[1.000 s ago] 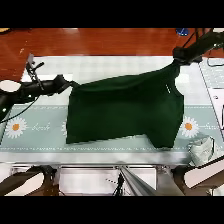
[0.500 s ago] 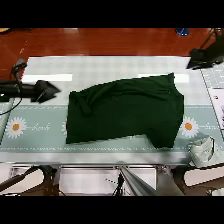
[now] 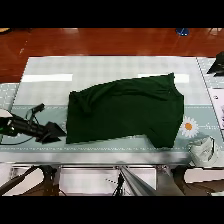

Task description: Fold the shirts.

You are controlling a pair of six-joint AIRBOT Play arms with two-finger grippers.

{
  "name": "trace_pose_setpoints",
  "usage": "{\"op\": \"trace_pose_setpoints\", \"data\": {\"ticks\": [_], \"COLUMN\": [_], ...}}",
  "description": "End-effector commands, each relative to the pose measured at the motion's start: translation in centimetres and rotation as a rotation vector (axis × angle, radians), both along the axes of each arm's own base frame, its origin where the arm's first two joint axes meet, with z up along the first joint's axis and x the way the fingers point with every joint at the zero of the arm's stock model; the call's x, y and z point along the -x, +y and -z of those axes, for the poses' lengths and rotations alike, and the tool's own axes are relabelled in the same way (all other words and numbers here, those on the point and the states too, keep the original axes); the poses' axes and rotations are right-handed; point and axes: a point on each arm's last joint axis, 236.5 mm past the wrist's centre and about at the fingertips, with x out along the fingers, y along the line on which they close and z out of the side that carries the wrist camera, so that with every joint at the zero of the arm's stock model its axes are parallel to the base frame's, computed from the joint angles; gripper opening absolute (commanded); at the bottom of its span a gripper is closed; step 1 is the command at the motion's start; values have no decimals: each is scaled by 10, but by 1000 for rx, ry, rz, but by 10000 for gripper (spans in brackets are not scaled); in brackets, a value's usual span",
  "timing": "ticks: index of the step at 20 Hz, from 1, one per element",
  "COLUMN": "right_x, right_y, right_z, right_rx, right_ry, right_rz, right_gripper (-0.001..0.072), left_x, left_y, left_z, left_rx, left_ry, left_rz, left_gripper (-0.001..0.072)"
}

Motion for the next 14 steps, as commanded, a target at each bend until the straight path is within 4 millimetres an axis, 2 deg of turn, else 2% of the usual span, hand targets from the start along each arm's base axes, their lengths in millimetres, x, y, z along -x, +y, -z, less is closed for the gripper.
{"op": "trace_pose_setpoints", "data": {"ticks": [1,5,9,10,12,14], "right_x": [-5,-5,-4,-3,0,14], "right_y": [2,2,3,3,0,-24], "right_z": [2,2,2,2,3,11], "right_rx": [-40,-39,-43,-44,-28,24], "right_ry": [-28,-30,-25,-21,-14,40], "right_rz": [6,7,5,4,-5,35], "right_gripper": [418,418,418,419,419,448], "left_x": [11,-7,-16,-17,-11,-5], "left_y": [-4,-14,-36,-44,-52,-55], "left_z": [21,24,38,42,49,47], "left_rx": [-21,-32,-38,-30,-24,-6], "left_ry": [4,-55,-52,-44,-19,-17], "left_rz": [-18,-39,-27,-27,12,46], "left_gripper": [613,612,580,494,40,19]}}
